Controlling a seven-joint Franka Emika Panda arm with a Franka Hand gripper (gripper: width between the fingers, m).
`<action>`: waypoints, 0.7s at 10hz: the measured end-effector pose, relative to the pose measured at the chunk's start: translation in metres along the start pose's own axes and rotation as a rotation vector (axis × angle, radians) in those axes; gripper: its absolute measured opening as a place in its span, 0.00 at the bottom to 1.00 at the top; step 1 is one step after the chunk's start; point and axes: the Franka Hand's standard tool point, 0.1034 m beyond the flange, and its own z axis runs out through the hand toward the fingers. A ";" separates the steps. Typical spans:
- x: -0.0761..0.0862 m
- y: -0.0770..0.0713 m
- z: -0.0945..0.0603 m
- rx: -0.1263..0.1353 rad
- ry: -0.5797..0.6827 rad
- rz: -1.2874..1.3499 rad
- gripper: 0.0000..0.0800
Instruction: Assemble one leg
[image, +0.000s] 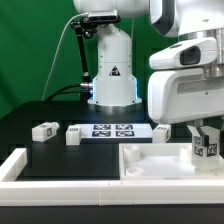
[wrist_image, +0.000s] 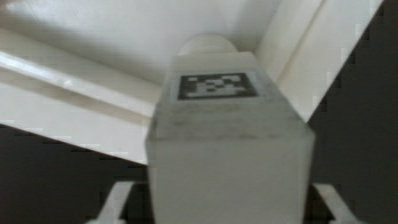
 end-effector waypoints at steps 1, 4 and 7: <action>0.000 0.000 0.000 0.000 0.000 0.000 0.36; 0.001 -0.001 -0.002 0.000 0.002 0.000 0.36; 0.001 -0.004 -0.001 0.001 0.002 -0.004 0.36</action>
Offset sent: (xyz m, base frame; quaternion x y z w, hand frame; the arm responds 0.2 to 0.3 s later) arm -0.0018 0.0012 0.0081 -0.0021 -0.0103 0.0136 0.9999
